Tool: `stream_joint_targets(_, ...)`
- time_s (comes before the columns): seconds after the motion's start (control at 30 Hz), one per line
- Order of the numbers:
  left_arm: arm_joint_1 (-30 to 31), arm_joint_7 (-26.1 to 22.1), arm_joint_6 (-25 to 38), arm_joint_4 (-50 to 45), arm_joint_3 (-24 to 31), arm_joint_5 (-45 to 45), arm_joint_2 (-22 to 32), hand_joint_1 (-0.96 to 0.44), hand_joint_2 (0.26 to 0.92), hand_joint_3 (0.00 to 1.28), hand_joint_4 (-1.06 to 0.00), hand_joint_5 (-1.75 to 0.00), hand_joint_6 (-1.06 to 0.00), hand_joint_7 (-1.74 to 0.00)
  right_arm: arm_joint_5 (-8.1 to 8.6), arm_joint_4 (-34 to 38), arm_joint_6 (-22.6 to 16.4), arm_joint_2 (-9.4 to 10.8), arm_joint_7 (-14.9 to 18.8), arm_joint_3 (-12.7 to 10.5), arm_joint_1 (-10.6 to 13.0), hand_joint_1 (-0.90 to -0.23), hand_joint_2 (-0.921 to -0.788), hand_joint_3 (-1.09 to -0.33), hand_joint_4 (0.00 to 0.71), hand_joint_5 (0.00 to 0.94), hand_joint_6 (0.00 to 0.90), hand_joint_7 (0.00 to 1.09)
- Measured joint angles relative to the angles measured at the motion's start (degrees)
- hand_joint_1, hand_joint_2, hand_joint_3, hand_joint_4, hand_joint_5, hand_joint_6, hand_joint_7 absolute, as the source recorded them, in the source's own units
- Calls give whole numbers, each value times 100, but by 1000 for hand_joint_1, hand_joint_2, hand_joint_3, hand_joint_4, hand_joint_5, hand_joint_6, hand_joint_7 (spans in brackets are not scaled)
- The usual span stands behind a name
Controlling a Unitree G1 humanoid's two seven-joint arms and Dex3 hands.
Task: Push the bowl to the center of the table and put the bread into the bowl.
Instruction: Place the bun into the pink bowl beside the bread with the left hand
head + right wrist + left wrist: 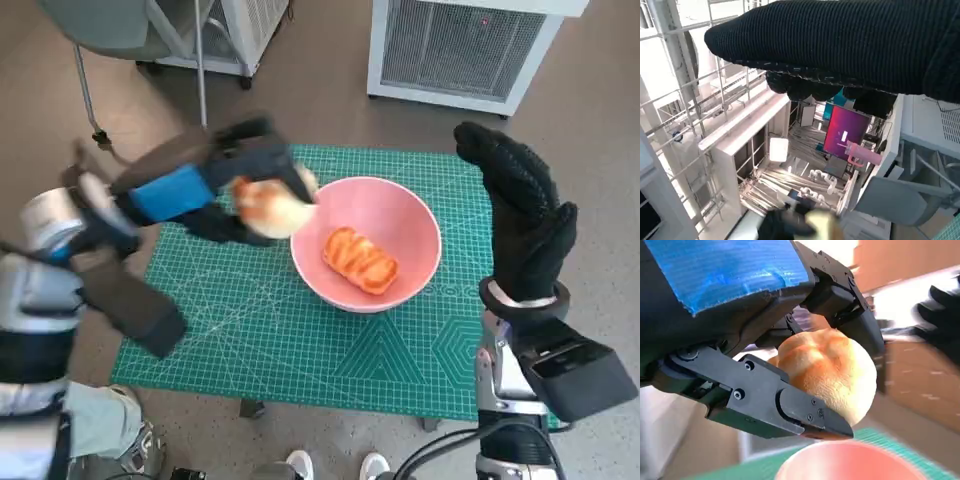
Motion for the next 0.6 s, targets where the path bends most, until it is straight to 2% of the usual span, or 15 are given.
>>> stream_joint_targets(0.4,-785,212,-359,1439,-856,823,-830,-1,920,126,-589,-1210,-595,-1261,58,-44,-22,-50,42,-29,49,-508,-921,-793,295,8,-1,680)
stream_joint_targets(0.47,-799,175,-347,1592,-946,865,-911,-1,921,145,-553,-1217,-590,-1292,64,-70,-22,-55,42,-31,62,-507,-921,-795,295,8,-1,680)
stream_joint_targets(0.5,-801,95,-291,1660,-994,857,-956,-71,921,160,-506,-1118,-574,-1314,67,-88,-22,-60,42,-34,74,-506,-921,-796,295,8,-1,680)
stream_joint_targets(0.53,-801,-49,-193,1694,-1036,849,-1012,-171,921,184,-469,-912,-548,-1348,71,-103,-22,-65,42,-39,88,-504,-921,-797,295,8,-1,680)
stream_joint_targets(0.57,-799,-181,-92,1704,-1067,839,-1049,-234,921,209,-389,-663,-519,-1383,76,-110,-22,-68,42,-42,98,-501,-921,-799,295,9,-1,679)
stream_joint_targets(0.6,-791,-375,83,1695,-1101,804,-1096,-275,921,226,-344,-491,-500,-1406,80,-118,-22,-68,42,-46,112,-499,-921,-801,295,9,-1,679)
